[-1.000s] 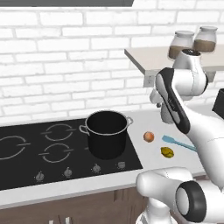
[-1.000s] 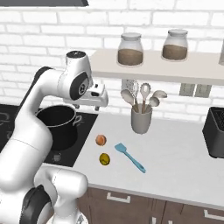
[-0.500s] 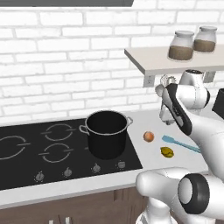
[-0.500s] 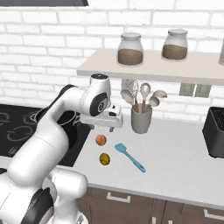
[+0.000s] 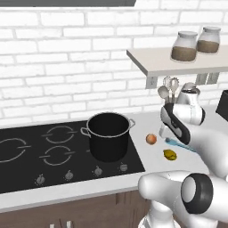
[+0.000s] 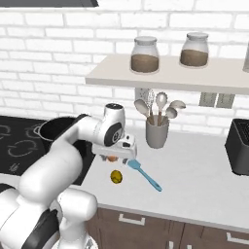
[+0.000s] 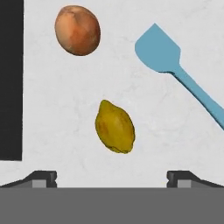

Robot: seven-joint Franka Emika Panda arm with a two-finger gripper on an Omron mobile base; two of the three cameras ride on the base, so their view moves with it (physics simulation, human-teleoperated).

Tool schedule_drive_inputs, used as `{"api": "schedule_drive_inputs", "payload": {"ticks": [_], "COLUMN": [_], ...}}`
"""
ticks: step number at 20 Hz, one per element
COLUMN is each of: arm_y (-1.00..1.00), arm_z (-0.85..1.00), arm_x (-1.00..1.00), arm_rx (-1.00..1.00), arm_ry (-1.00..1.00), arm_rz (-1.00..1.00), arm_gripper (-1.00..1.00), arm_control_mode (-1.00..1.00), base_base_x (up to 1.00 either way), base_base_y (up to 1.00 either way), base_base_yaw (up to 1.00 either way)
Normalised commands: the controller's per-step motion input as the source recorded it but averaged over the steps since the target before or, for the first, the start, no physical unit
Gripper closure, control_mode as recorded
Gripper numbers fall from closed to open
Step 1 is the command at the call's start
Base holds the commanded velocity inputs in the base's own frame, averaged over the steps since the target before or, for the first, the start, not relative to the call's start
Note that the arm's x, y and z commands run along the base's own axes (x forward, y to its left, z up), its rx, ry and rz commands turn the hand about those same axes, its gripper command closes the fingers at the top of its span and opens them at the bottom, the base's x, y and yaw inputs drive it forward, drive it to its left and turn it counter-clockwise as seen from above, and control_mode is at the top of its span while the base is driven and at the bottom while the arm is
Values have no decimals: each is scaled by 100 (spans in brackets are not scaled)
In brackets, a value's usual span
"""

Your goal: Put the lemon and onion in the pot. Retrieve the spatula and lightly stir the vegetables in the pot.

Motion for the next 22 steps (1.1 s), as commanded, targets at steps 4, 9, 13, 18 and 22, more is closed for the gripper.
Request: {"api": "schedule_drive_inputs", "payload": {"ticks": [4,9,13,18,22], "arm_y": [6,0,0,0,0], "arm_z": [-54,-44,-39,-39,-36], "arm_x": [8,20,16,2,0], "arm_rx": [-2,-1,0,0,0], "arm_ry": [0,0,0,1,0], "arm_rz": [0,0,0,0,0], "arm_gripper": [-100,-100,-100,-100,-100], "arm_control_mode": [-100,-100,-100,-100,-100], "base_base_x": [0,0,0,0,0], "base_base_y": [0,0,0,0,0], "base_base_yaw": [0,0,0,0,0]}}
